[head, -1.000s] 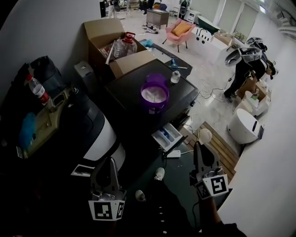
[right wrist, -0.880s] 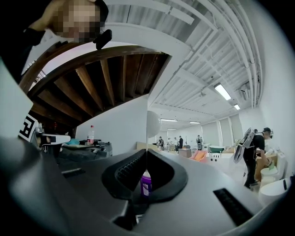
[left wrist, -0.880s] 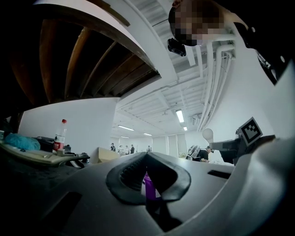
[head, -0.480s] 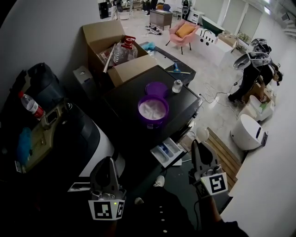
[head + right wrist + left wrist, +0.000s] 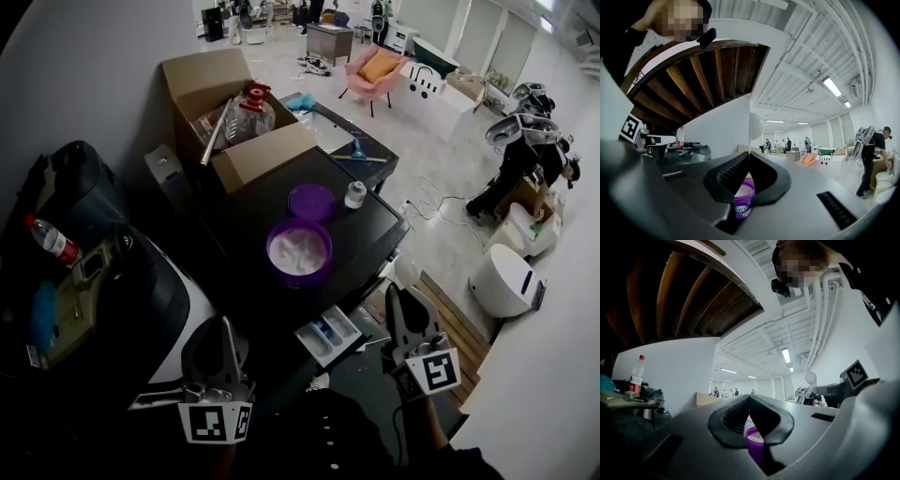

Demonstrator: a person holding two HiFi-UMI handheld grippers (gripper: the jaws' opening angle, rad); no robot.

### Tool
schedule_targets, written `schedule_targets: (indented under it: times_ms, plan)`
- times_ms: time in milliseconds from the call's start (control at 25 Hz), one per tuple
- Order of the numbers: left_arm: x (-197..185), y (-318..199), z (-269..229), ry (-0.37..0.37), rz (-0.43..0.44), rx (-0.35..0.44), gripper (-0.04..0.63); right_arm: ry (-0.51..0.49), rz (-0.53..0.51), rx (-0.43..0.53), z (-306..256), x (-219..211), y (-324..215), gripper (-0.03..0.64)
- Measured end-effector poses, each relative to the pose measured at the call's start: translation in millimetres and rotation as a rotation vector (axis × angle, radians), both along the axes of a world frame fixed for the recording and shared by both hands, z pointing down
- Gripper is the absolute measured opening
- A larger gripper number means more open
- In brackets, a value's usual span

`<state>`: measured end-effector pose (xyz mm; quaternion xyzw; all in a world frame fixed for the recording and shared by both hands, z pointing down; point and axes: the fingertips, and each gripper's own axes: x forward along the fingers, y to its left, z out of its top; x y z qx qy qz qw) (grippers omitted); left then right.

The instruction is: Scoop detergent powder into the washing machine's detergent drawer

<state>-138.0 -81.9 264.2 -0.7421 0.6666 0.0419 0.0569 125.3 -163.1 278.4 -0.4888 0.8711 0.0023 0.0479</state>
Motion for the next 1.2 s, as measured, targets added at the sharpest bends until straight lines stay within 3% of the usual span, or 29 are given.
schedule_targets:
  times_ms: [440, 680, 1200]
  plan:
    - [25, -33, -12, -0.039, -0.033, 0.018, 0.014, -0.040, -0.074, -0.022, 12, 10, -45, 0.034]
    - [5, -34, 10, -0.032, -0.070, -0.052, 0.014, -0.028, -0.126, -0.091, 37, -18, -60, 0.032]
    - [-32, -70, 38, 0.030, -0.026, -0.120, 0.014, 0.293, -0.370, -0.268, 85, -97, -108, 0.032]
